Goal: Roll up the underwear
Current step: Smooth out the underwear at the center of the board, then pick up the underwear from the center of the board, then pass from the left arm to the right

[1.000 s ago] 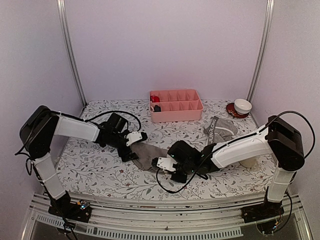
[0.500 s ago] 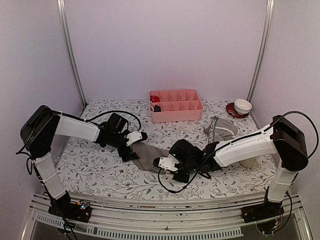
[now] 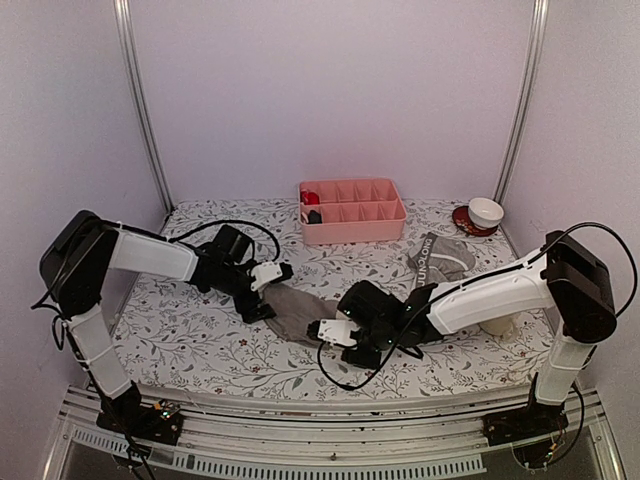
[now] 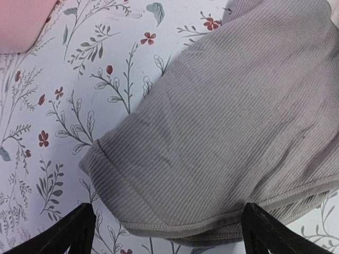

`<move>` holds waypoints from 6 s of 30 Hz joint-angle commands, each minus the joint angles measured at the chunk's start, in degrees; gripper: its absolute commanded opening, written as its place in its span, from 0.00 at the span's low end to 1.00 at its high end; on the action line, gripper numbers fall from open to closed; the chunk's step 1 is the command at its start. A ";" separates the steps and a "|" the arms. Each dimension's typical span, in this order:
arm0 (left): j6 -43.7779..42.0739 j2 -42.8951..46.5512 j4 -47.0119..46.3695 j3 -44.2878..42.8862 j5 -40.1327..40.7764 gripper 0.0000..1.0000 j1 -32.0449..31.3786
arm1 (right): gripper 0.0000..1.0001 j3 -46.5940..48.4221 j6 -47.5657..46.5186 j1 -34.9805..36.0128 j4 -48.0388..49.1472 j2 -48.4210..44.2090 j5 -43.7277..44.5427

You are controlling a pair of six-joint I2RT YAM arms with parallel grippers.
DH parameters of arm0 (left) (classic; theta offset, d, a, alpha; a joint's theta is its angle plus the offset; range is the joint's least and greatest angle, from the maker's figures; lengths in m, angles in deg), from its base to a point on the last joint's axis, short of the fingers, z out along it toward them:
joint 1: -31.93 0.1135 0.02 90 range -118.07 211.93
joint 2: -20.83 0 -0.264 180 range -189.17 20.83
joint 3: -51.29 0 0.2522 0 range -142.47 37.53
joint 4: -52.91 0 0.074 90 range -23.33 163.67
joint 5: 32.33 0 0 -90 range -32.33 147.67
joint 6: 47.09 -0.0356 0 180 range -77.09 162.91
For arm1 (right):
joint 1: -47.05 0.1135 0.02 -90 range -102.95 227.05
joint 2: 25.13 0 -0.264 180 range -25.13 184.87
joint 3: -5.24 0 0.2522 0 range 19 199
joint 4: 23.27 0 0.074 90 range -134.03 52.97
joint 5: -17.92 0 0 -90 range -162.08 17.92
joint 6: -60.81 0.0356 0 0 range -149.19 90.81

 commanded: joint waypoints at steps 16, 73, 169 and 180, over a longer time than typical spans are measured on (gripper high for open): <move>2.67 2.42 2.88 -8.23 -6.08 0.67 2.86 | 0.05 4.30 12.80 -12.10 12.90 -4.82 -8.33; -24.81 13.87 -25.96 19.48 14.44 0.90 -25.84 | 0.08 7.25 21.51 -19.99 7.21 8.72 -18.61; -21.86 11.57 -11.58 9.01 2.41 0.00 -23.29 | 0.90 -22.93 -22.48 4.69 43.62 -8.15 9.74; -22.14 12.15 -11.06 8.99 1.09 0.00 -23.14 | 0.90 -20.13 -23.84 4.75 51.97 -0.49 13.94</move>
